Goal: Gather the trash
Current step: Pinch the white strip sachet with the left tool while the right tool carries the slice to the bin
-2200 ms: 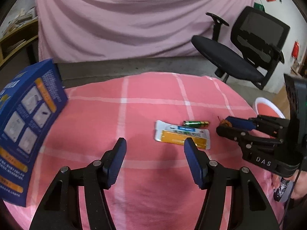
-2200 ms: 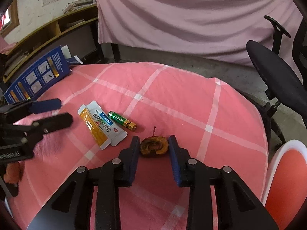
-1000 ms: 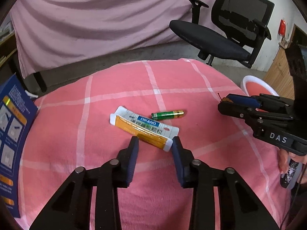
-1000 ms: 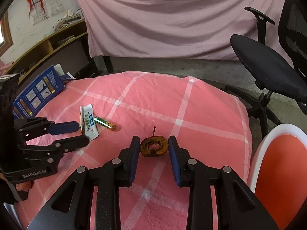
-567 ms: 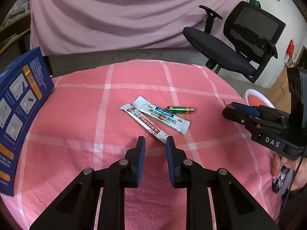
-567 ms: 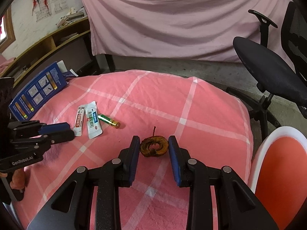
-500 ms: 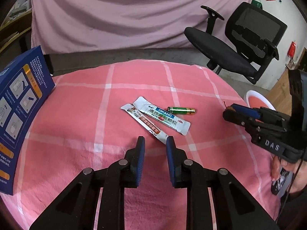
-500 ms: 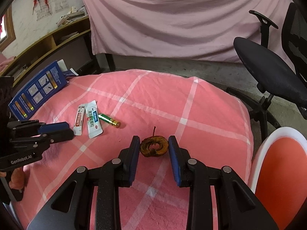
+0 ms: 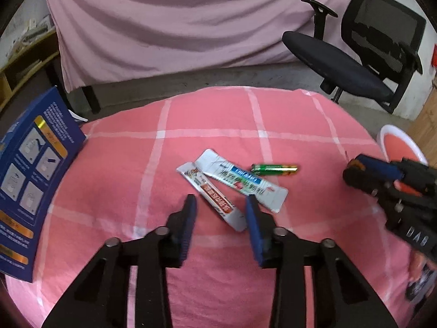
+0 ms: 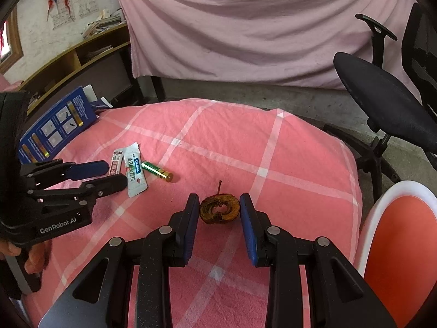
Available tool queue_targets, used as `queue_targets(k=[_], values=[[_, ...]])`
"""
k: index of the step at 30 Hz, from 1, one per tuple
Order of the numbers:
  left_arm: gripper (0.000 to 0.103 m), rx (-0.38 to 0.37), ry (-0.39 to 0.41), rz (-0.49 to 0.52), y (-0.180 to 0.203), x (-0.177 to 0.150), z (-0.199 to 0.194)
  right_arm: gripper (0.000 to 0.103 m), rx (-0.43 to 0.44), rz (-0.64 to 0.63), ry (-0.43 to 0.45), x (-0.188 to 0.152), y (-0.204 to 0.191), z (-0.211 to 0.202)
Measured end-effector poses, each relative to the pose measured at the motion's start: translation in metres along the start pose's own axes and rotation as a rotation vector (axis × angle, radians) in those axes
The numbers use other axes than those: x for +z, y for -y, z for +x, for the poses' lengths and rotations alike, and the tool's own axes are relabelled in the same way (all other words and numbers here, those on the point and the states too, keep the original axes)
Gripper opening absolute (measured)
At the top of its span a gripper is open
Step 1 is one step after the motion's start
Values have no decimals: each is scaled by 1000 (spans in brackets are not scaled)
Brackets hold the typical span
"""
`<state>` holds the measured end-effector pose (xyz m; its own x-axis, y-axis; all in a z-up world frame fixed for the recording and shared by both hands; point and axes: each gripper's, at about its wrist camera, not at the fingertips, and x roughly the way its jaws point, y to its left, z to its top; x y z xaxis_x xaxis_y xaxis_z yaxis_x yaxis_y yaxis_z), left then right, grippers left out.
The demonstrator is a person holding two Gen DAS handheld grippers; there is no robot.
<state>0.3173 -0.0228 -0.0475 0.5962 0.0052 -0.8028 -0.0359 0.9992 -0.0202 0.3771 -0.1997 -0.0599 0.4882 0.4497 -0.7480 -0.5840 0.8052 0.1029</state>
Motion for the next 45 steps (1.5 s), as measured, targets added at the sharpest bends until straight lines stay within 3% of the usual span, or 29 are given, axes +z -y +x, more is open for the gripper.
queue_targets(k=[5,11,19,24,29,36,41,45], values=[[21,1,-10,-2,-6,-4,4,28,-5,-9,-2,0,-2,0],[2,42,-7,22,-2,-7,5,28,-4,-19,11,-1,-4,-2],[1,-47,67,-61,-18,-21,-19,28,-35,-50,106,-3,-10,-19],[1,-88,237,-69,-13,-28,-54,28,-70,-67,232,-7,-16,-41],[1,-120,388,-72,3,-29,-84,28,-81,-47,411,-16,-15,-75],[1,-156,611,23,49,-16,-127,28,-157,-19,653,-28,-5,-122],[1,-199,704,91,79,-7,-142,28,-254,53,806,-40,12,-156],[1,-244,728,146,107,1,-146,28,-348,127,901,-53,33,-182]])
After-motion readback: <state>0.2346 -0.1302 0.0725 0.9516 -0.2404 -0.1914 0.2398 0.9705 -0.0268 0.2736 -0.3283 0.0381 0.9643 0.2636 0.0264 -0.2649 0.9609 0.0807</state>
